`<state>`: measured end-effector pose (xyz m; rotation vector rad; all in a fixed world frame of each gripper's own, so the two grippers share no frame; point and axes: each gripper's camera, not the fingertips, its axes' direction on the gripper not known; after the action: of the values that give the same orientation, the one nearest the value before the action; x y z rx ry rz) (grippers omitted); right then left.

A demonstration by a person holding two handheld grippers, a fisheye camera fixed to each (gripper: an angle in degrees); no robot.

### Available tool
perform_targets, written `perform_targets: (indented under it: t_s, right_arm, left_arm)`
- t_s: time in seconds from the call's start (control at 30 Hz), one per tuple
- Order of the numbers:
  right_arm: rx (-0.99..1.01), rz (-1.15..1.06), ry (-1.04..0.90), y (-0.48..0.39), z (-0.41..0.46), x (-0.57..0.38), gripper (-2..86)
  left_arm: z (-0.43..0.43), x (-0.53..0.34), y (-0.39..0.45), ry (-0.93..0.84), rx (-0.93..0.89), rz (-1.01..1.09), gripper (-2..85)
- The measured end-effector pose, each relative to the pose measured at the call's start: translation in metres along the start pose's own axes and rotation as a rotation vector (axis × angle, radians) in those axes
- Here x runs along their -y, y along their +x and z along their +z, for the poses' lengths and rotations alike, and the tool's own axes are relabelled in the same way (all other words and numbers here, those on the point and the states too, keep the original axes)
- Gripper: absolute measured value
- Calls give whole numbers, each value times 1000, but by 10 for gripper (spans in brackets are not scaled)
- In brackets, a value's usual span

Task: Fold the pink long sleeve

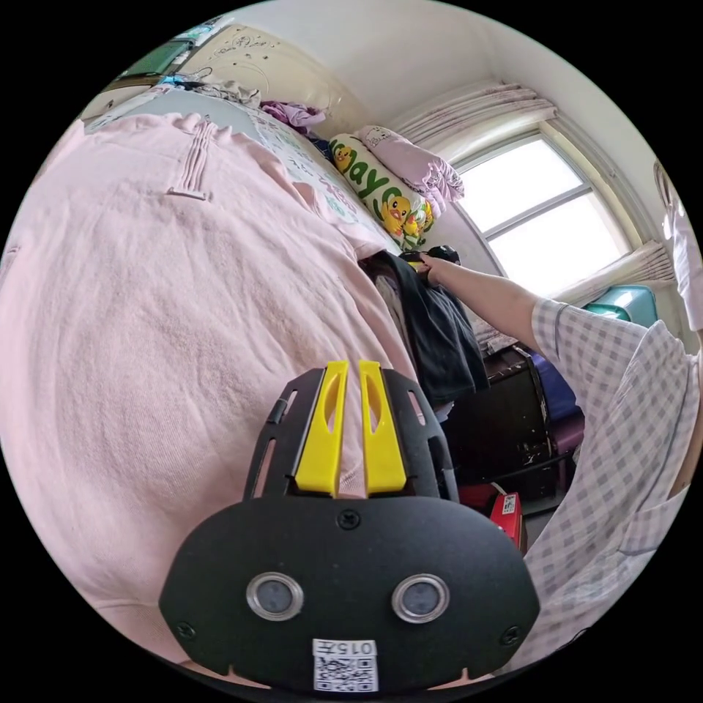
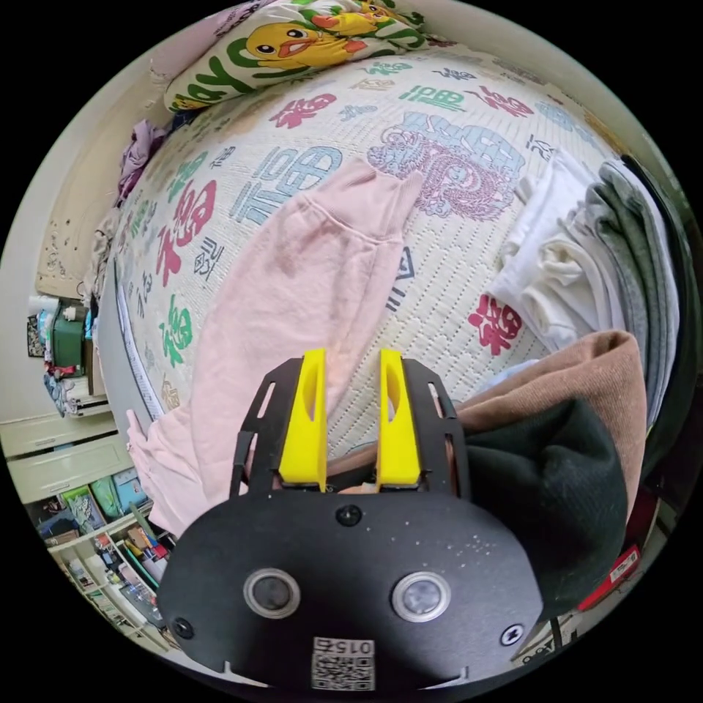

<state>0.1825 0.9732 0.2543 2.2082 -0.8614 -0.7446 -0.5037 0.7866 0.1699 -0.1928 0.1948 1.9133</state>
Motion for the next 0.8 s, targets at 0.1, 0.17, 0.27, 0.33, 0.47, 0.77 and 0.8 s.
perform_targets:
  t_s: [0.1, 0.17, 0.27, 0.33, 0.47, 0.77, 0.8]
  right_arm:
    - [87, -7, 65, 8, -4, -14, 23]
    - [120, -43, 150, 7, -14, -31, 18]
    - [157, -102, 307, 2, -39, -72, 13]
    - [212, -161, 409, -8, -61, -99, 11]
    - [237, -587, 564, -104, -122, -189, 8]
    - [322, -1557, 259, -192, -77, -560, 15]
    - [304, -1553, 163, -182, -45, -579, 18]
  left_arm:
    - [-3, 0, -5, -6, -16, -3, 3]
    - [-6, 0, -8, -3, -23, -10, 1]
    - [-10, -3, -18, 4, -13, -42, 4]
    - [-10, -5, -28, -6, -16, -78, 14]
    - [-10, -5, -39, -44, 17, -90, 31]
    - [-99, -36, -102, 360, -274, -255, 120]
    - [-110, -48, -121, 434, -316, -333, 134]
